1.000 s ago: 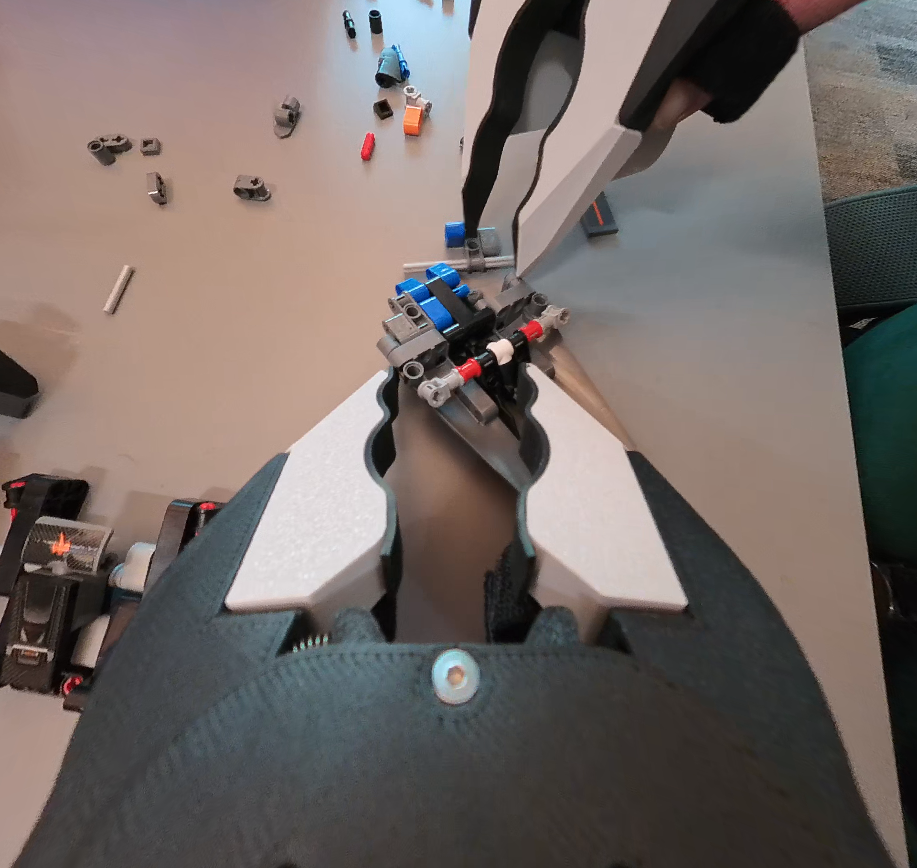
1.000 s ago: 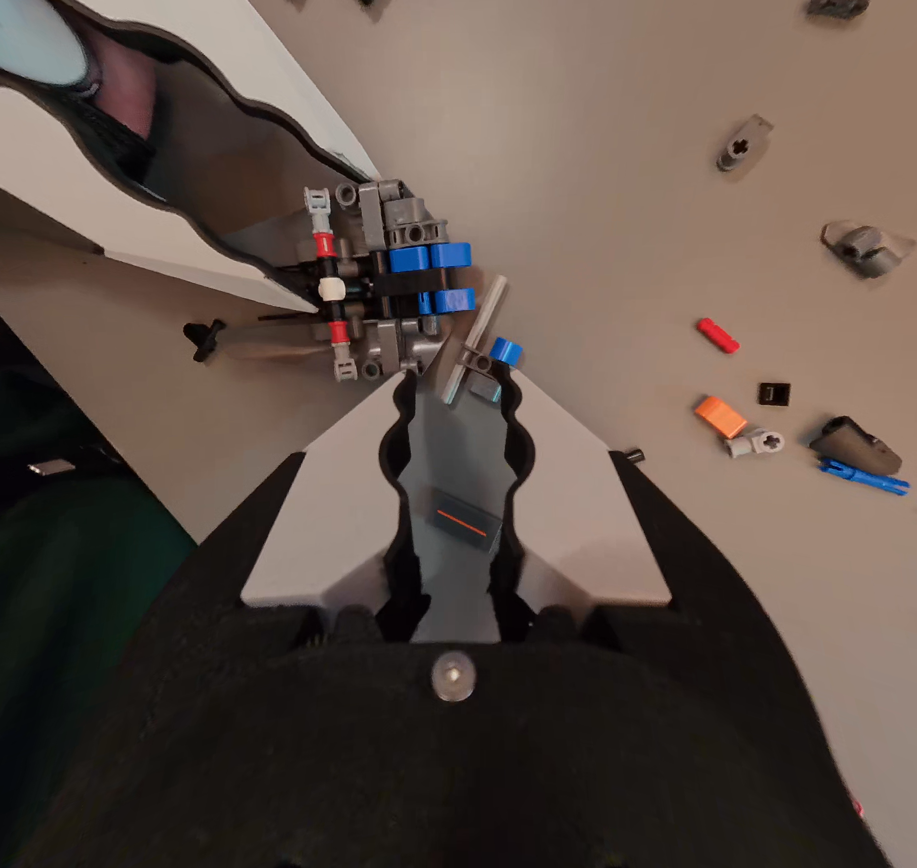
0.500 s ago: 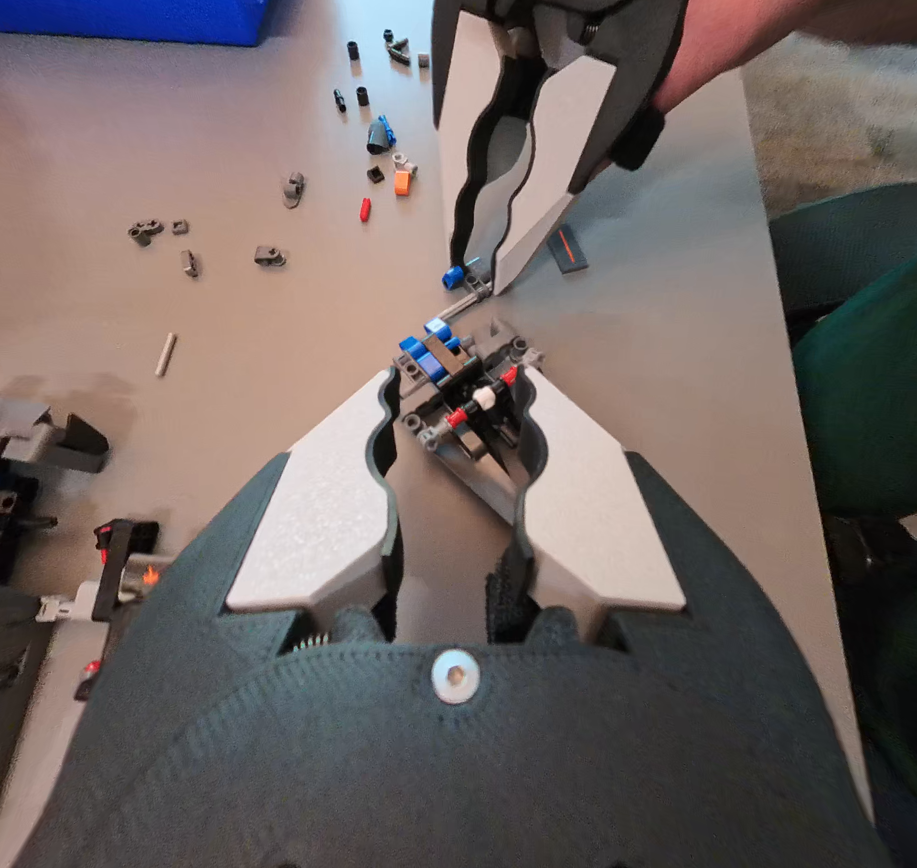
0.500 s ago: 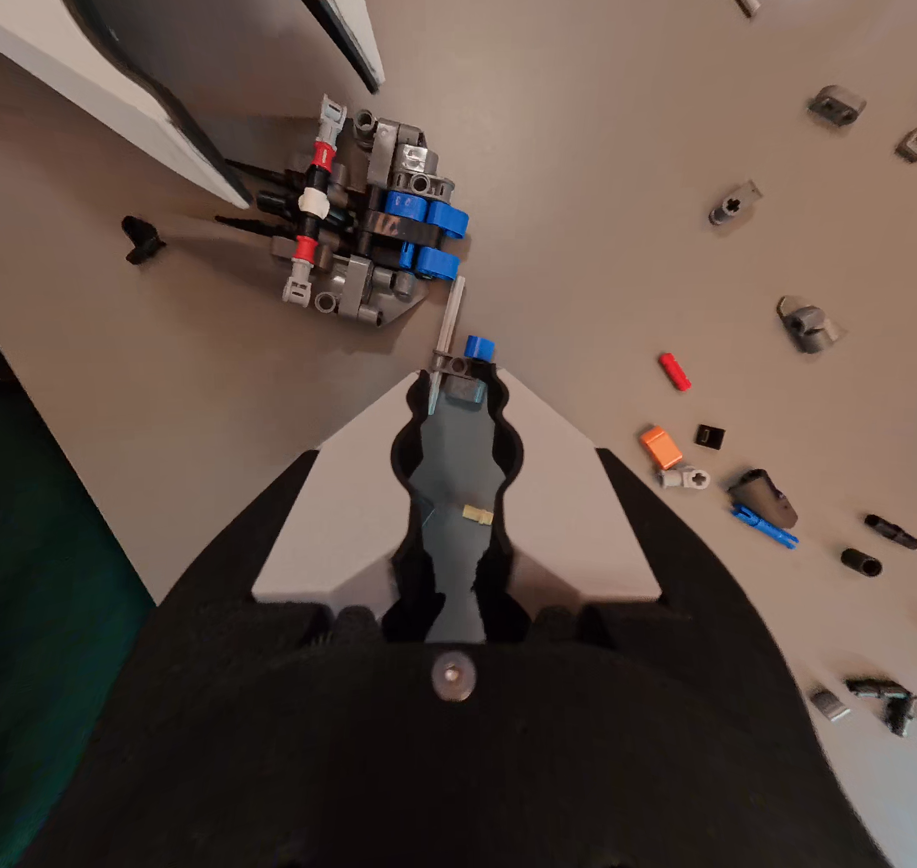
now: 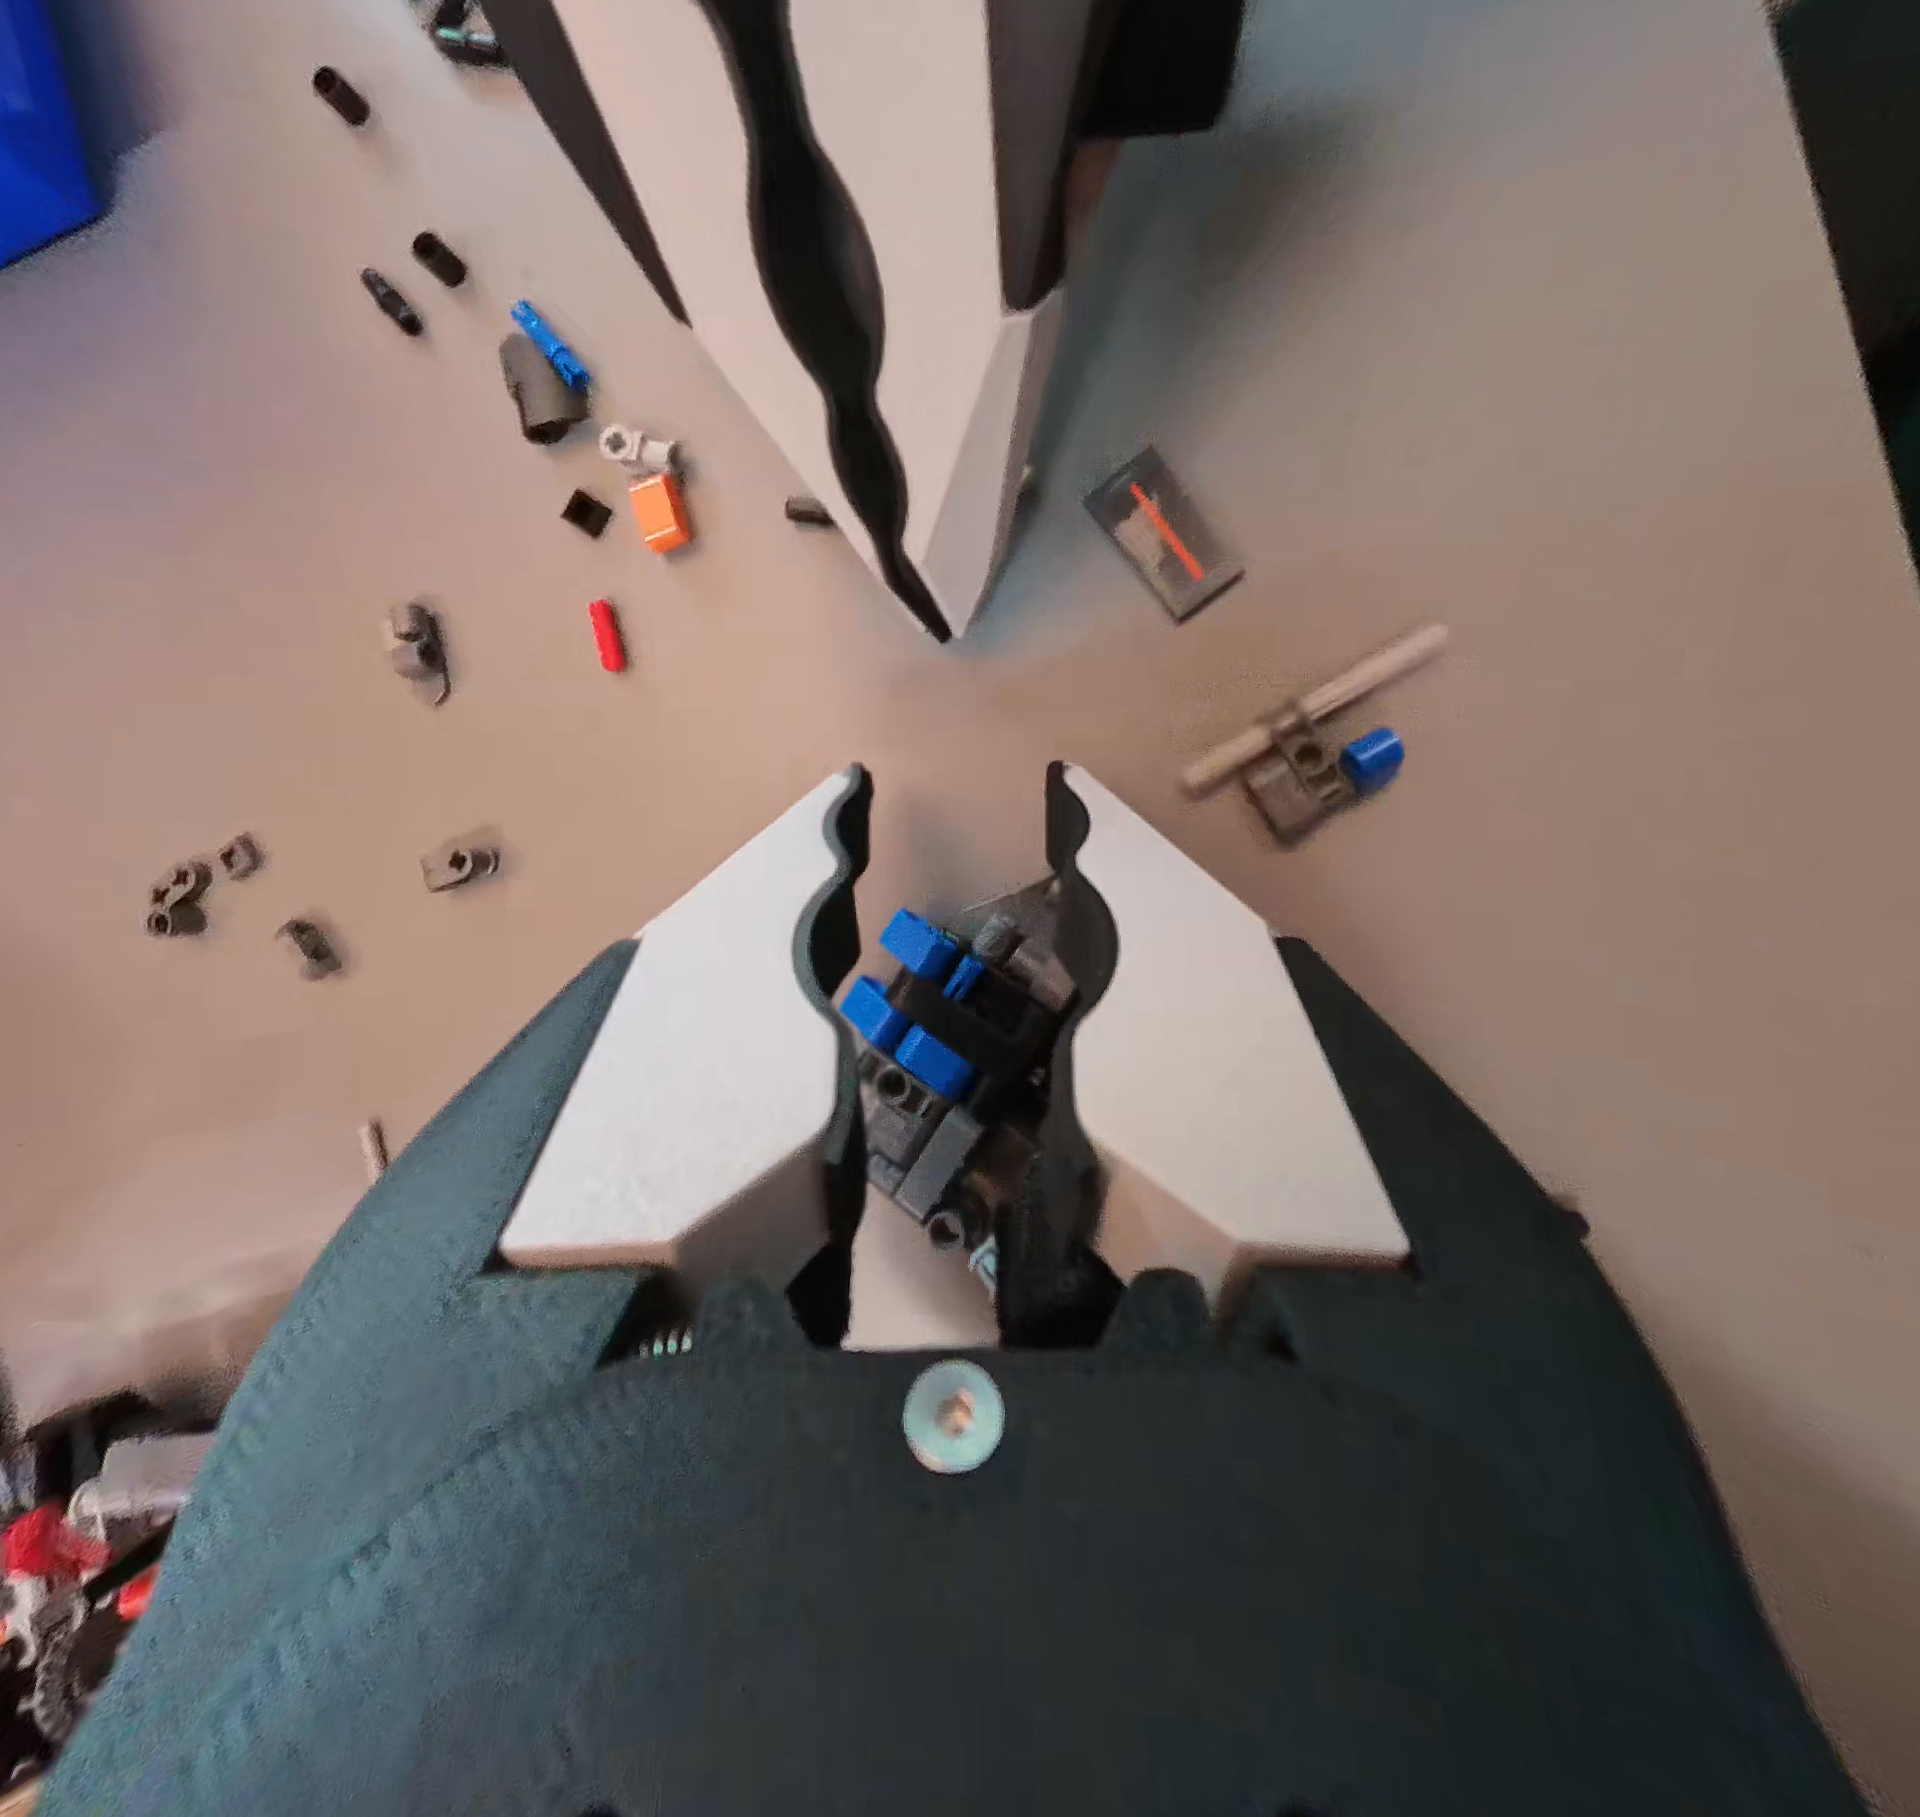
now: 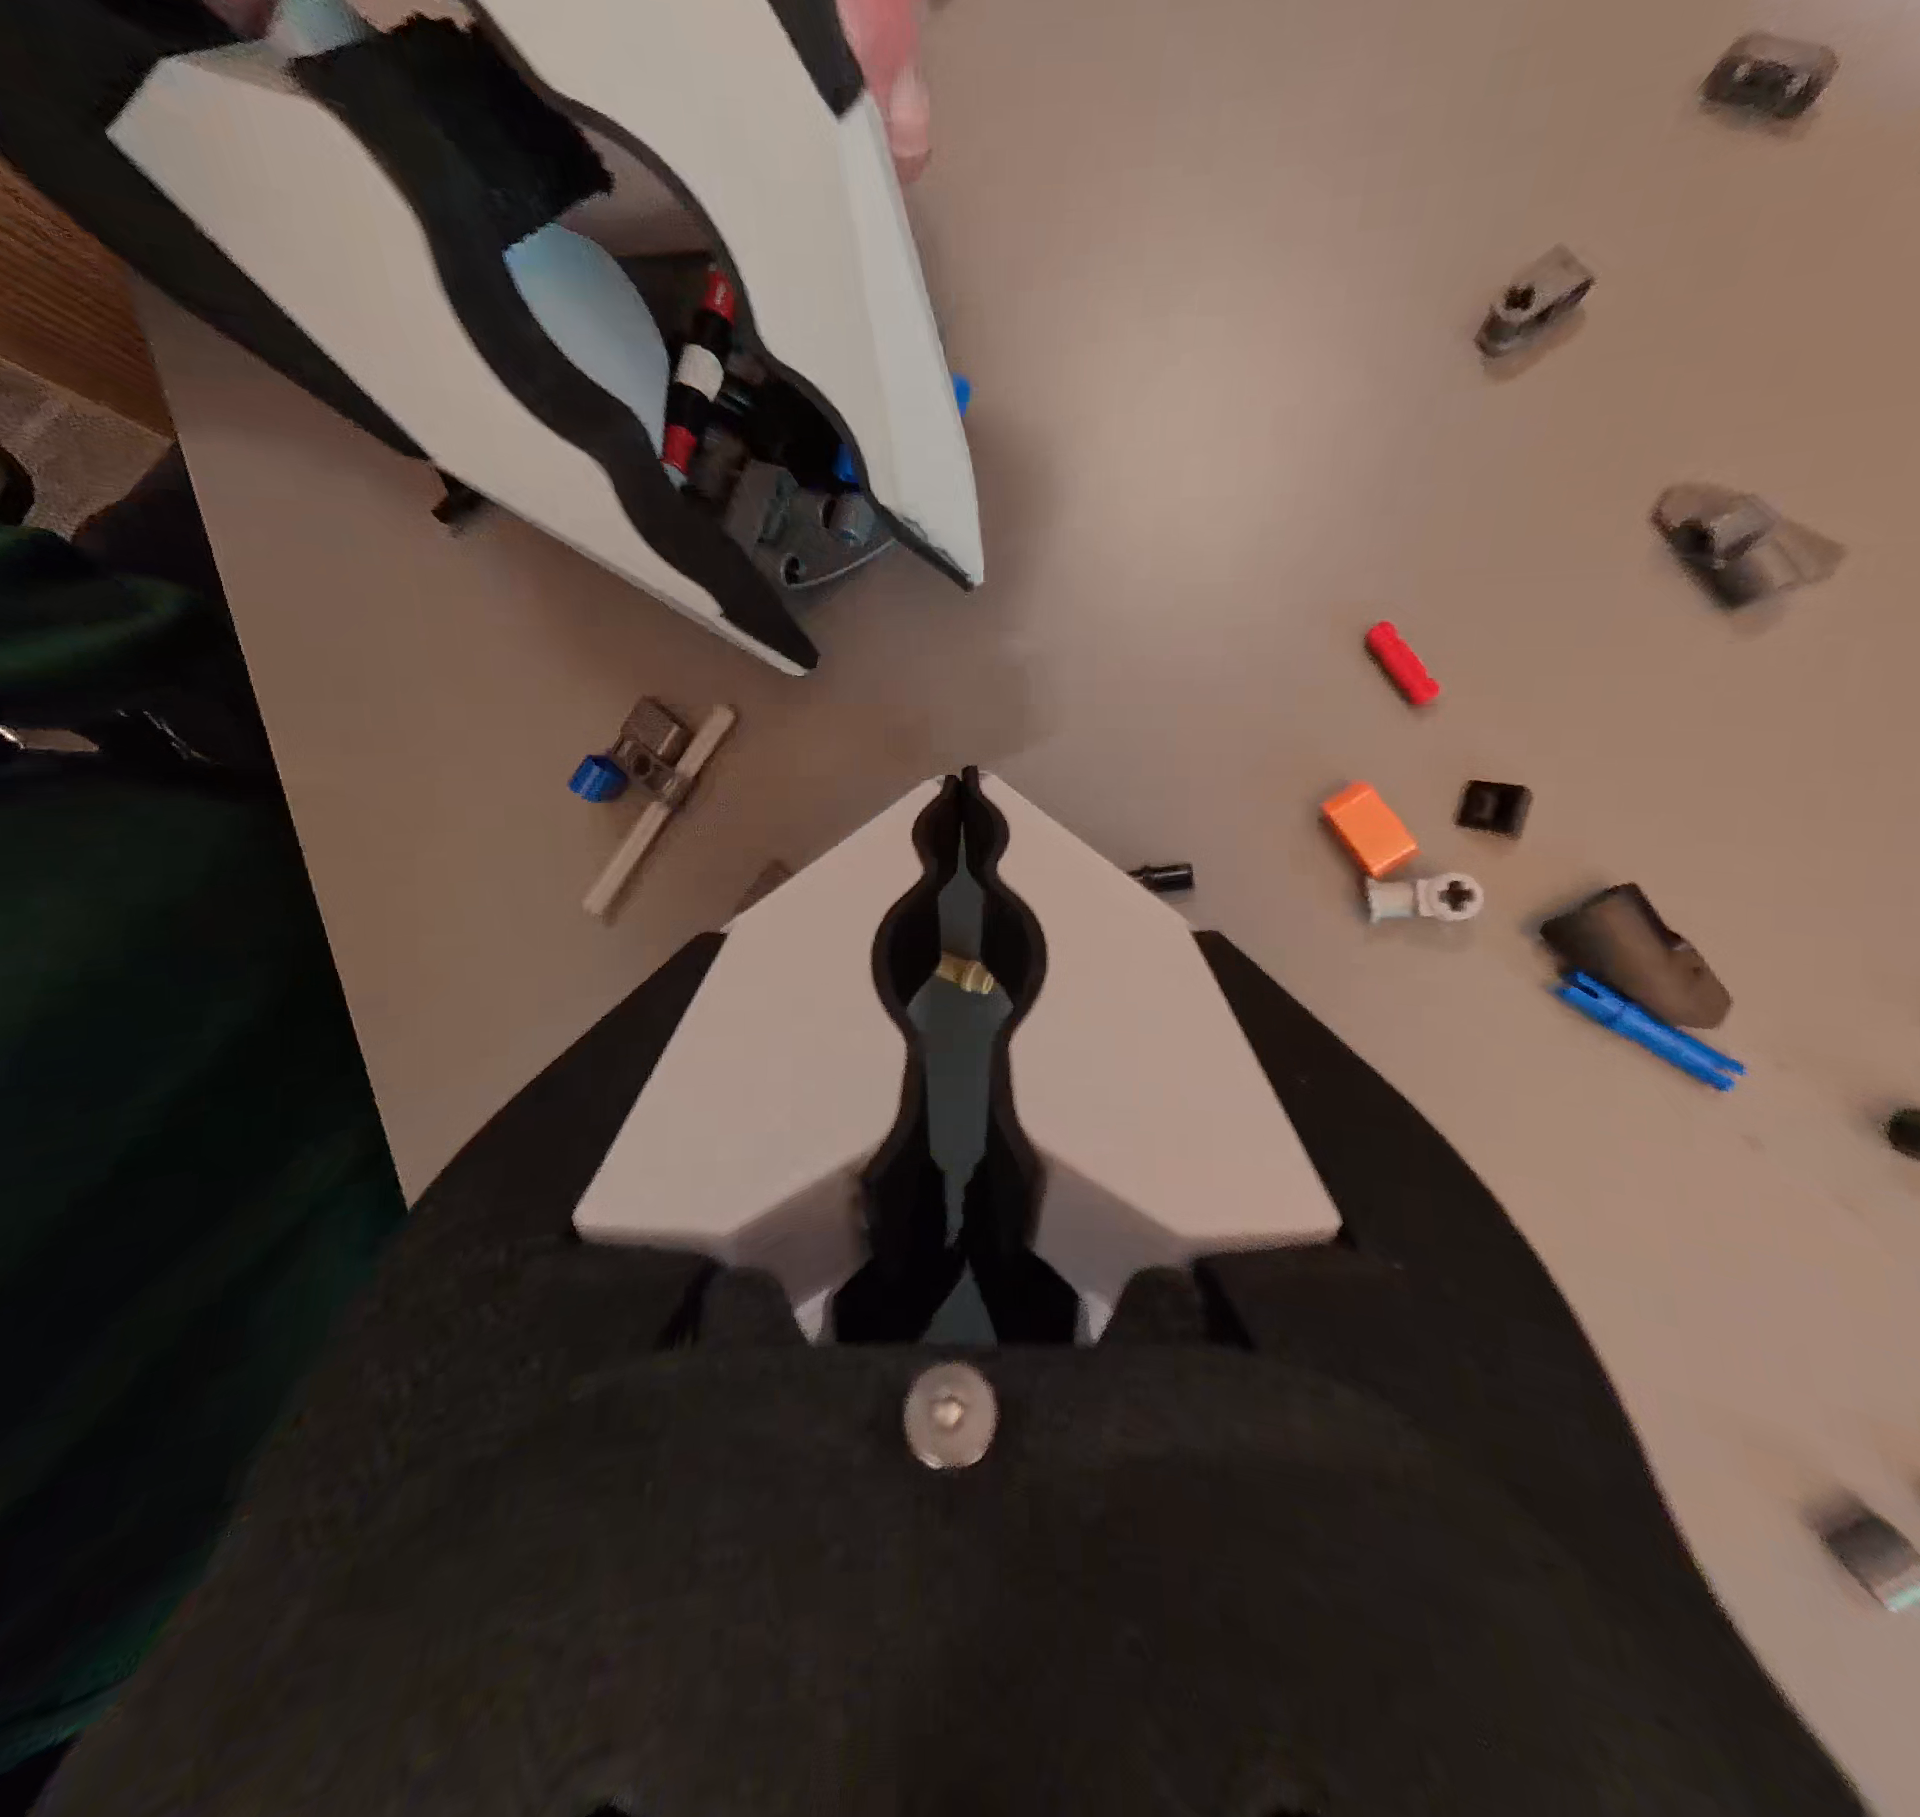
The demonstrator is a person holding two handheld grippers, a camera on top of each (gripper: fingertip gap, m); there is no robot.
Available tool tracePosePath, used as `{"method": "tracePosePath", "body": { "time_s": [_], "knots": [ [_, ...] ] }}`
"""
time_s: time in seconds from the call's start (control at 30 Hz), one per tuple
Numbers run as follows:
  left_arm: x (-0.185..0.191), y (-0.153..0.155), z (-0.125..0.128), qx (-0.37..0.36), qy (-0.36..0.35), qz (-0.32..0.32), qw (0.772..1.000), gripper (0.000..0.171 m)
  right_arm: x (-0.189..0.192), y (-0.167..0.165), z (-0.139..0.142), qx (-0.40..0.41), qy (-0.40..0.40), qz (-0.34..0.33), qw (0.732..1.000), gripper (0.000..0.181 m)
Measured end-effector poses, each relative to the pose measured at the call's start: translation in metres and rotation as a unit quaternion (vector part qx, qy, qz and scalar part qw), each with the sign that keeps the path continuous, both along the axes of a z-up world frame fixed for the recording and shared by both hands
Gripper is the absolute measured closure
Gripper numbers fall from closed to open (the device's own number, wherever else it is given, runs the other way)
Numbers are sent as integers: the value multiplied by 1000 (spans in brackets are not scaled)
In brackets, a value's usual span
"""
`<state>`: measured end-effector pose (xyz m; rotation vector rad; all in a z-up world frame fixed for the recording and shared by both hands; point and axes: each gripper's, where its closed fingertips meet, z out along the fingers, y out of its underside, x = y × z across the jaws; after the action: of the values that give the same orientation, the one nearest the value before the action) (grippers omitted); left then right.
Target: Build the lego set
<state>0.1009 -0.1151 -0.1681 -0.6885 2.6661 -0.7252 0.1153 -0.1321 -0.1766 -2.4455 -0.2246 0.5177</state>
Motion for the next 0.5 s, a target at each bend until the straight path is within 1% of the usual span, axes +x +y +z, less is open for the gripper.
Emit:
{"method": "tracePosePath", "body": {
  "time_s": [0.03, 0.07, 0.13, 0.17, 0.23, 0.27, 0.3, 0.33, 0.4, 0.5],
  "knots": [
    [1, 1, 1, 0, 2, 2, 1000, 141, -2, -1, 7, 18, -1, 5, 1000, 181],
    [0, 4, 2, -2, 5, 10, 1000, 143, -10, -4, 15, 31, 4, 26, 999, 172],
    [-4, 9, 12, -27, 8, 30, 999, 145, -25, -12, 24, 58, -18, 71, 996, 161],
    [-6, 13, 18, -38, 3, 47, 998, 145, -32, -15, 25, 66, -34, 93, 993, 158],
    [-16, 19, 27, -59, 1, 77, 995, 146, -44, -20, 22, 60, -52, 128, 989, 147],
    [-21, 21, 32, -65, -8, 90, 994, 146, -52, -22, 19, 57, -56, 148, 986, 145],
    [-27, 23, 35, -68, -12, 104, 992, 146, -56, -23, 16, 57, -68, 158, 983, 146],
    [-35, 23, 37, -72, -15, 117, 990, 146, -58, -24, 10, 52, -89, 168, 980, 151],
    [-51, 14, 42, -94, -15, 132, 987, 145, -55, -23, -2, 45, -132, 173, 975, 154],
    [-67, -11, 42, -120, -22, 150, 981, 144, -62, -20, -6, 48, -125, 181, 974, 163]
  ]
}}
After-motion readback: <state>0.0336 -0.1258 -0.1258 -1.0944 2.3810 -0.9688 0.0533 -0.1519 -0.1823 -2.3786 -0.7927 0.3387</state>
